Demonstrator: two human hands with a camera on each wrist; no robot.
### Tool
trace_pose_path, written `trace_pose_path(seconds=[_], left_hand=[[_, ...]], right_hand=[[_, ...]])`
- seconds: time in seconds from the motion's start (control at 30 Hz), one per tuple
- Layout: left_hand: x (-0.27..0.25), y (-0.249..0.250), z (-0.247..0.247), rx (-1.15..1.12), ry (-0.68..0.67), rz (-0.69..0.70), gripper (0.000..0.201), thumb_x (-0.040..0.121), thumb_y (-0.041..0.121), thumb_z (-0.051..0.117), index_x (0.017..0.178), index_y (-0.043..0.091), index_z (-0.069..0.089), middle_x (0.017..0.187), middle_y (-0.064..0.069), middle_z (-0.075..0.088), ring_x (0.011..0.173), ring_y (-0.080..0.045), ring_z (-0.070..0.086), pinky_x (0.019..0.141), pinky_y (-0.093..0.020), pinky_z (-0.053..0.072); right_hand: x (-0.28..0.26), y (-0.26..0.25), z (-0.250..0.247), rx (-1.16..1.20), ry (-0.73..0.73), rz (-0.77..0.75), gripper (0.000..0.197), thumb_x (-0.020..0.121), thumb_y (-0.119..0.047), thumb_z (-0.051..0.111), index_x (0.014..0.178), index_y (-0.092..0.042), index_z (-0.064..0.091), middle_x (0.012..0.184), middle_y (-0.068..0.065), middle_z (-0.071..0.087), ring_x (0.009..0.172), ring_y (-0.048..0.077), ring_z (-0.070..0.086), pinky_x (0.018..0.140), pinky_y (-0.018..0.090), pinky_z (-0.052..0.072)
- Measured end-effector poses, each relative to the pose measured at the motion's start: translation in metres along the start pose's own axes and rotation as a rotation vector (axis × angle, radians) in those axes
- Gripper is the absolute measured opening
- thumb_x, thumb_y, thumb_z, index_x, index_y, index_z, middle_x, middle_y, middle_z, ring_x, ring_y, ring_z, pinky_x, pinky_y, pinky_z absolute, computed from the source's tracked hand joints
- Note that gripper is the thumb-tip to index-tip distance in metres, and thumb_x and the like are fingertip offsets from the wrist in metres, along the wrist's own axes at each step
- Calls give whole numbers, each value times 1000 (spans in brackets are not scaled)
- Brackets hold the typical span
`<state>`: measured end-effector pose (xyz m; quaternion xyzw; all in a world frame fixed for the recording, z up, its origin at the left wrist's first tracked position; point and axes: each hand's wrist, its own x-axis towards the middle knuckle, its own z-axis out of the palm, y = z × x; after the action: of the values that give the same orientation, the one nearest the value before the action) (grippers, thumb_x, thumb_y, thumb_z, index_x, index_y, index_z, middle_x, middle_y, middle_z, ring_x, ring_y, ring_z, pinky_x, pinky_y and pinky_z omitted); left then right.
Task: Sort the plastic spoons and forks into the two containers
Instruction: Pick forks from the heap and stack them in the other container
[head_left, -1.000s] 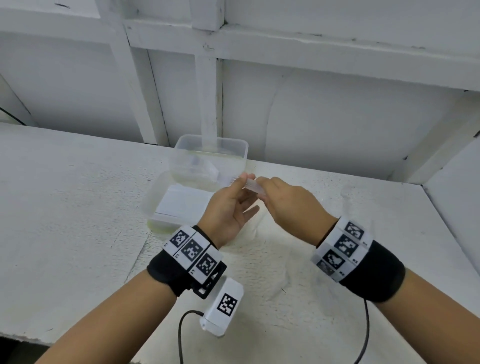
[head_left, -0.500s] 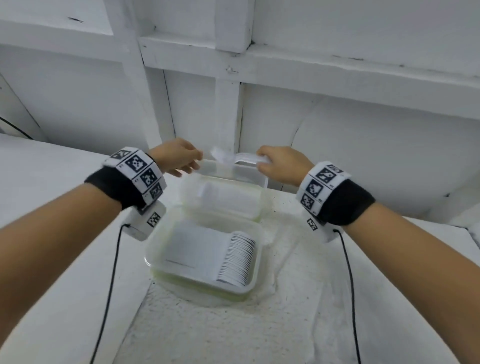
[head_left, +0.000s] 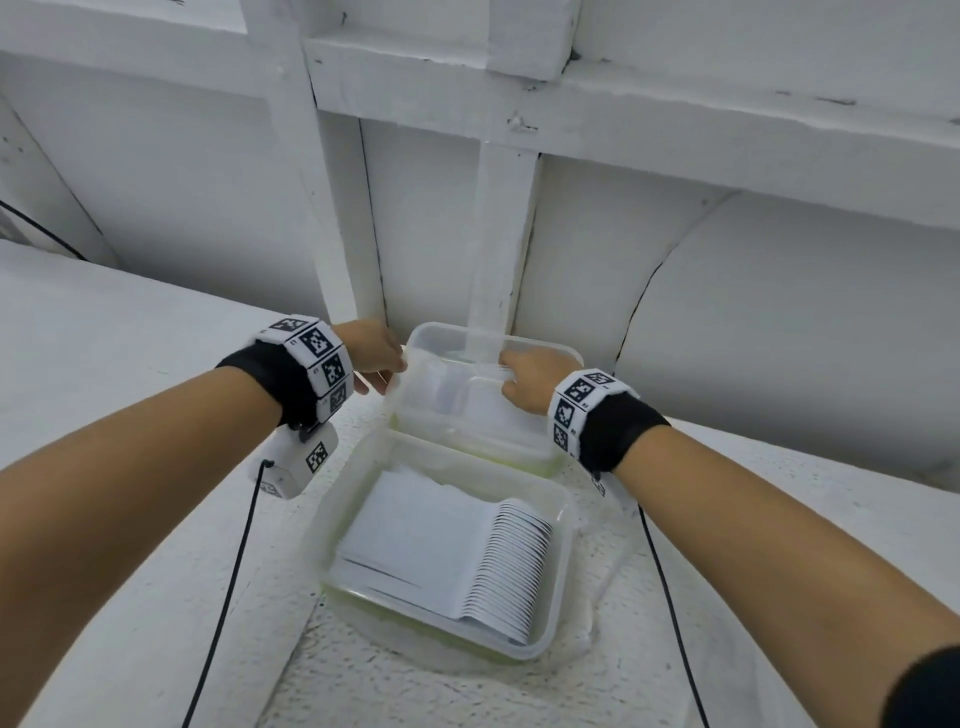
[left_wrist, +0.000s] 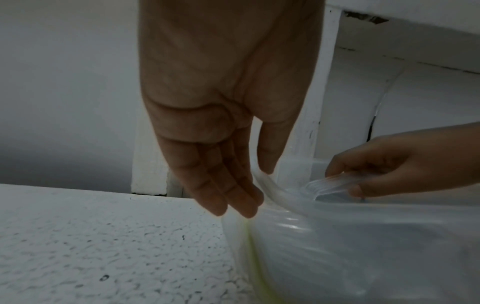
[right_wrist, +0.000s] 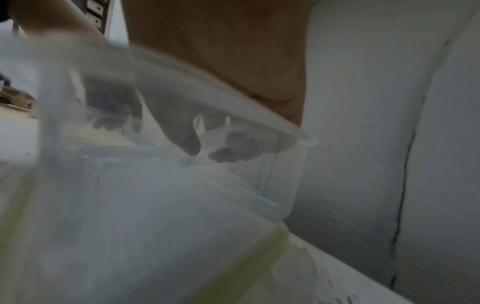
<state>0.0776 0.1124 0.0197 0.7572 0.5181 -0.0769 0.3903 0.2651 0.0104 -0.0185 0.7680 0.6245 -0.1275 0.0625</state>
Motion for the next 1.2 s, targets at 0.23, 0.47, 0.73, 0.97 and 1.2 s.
trace_pose_path(seconds=[0.23,0.47,0.73,0.97,1.2], left_hand=[[5,-4,-1,-52,-4,-1,13,95,13,53,103,4,58,87,-12,66,68,-16,63,62,-25,55],[7,-6,1,-130,1,-5,10,94,10,54,100,2,57,78,-12,63,66,-19,62,56,-22,55],[-4,-3,2,-109,30,-30,24,96,16,49,108,-3,58,87,-10,62,71,-20,59,68,-32,53],[-47,4,-3,-32,300,224,27,95,20,46,105,3,64,96,-12,63,86,-24,56,65,-27,46],[-147,32,50,-159,389,553,16,96,20,47,96,15,62,81,6,63,71,-5,58,63,-20,45]], right_hand=[[11,-1,5,0,-81,6,39,94,-33,43,124,-9,52,119,8,60,106,27,58,91,38,48],[9,-3,9,76,-17,41,32,95,-7,40,120,-6,59,120,10,61,110,27,56,95,35,46],[-5,-3,-4,178,-10,71,39,97,-13,33,58,-15,39,61,-2,43,74,23,47,56,26,32],[-106,4,-44,455,139,8,37,99,-18,36,102,11,58,100,23,64,96,36,57,85,39,46],[-251,20,-16,618,249,62,32,98,-20,42,124,-14,60,107,1,68,90,3,56,83,15,37]])
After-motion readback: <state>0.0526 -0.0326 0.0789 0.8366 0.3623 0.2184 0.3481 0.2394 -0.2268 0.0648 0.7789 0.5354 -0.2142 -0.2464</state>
